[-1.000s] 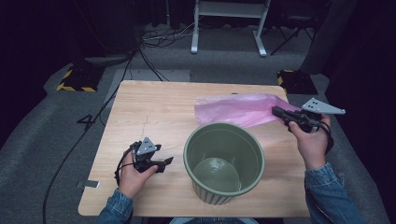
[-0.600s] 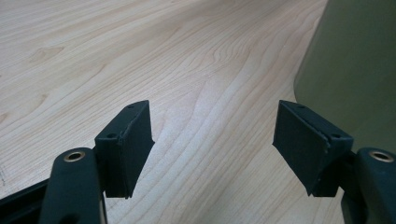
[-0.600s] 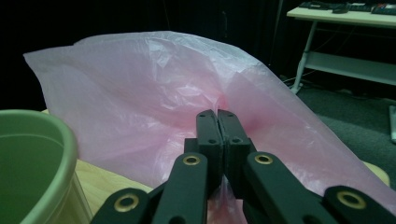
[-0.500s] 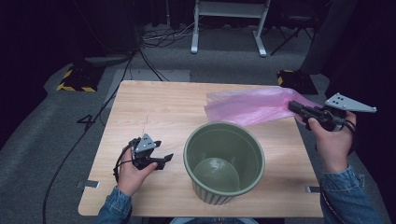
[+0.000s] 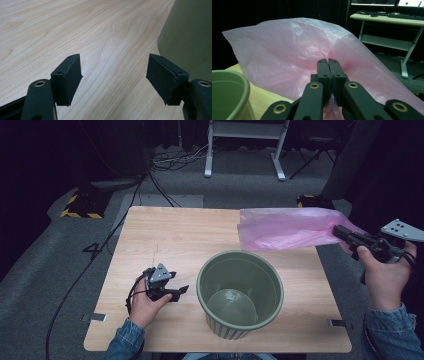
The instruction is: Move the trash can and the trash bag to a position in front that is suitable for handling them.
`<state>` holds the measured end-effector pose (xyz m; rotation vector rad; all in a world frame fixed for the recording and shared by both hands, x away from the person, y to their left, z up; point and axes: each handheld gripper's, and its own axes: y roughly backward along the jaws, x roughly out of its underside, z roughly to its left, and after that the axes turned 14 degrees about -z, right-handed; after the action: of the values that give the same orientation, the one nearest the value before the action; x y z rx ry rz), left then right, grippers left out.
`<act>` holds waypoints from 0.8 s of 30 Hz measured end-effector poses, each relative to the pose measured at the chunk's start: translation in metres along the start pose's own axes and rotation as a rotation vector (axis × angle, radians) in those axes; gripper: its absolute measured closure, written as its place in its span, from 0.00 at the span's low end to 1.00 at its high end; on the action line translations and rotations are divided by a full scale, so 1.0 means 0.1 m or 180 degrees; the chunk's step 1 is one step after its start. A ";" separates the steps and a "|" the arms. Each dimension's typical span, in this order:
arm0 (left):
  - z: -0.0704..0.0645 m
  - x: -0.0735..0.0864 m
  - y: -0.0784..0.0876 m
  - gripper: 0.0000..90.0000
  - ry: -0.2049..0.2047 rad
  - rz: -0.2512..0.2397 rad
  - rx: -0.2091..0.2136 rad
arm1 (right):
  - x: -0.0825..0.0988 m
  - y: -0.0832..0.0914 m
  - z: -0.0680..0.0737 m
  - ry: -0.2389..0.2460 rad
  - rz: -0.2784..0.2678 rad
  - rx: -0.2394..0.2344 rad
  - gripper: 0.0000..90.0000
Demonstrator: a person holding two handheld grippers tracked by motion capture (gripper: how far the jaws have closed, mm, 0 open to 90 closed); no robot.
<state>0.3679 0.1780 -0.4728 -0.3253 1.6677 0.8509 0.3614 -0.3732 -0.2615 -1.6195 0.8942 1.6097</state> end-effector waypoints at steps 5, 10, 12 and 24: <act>0.01 0.02 0.00 0.31 0.0018 0.0004 -0.0005 | -0.07 0.11 -0.02 -0.0040 -0.0018 0.0031 0.99; 0.01 0.02 0.00 0.31 0.0021 0.0006 -0.0013 | -0.12 0.17 0.06 -0.0028 -0.0042 -0.0031 0.99; 0.01 0.02 0.00 0.31 0.0021 0.0008 -0.0012 | -0.14 0.19 0.10 -0.0015 -0.0050 -0.0071 0.99; 0.01 0.04 0.00 0.31 0.0039 0.0019 -0.0015 | -0.13 0.18 0.38 0.0042 -0.0005 -0.0329 0.99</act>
<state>0.3679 0.1798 -0.4769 -0.3296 1.6788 0.8590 0.3253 -0.3505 -0.2492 -1.7024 0.8283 1.6704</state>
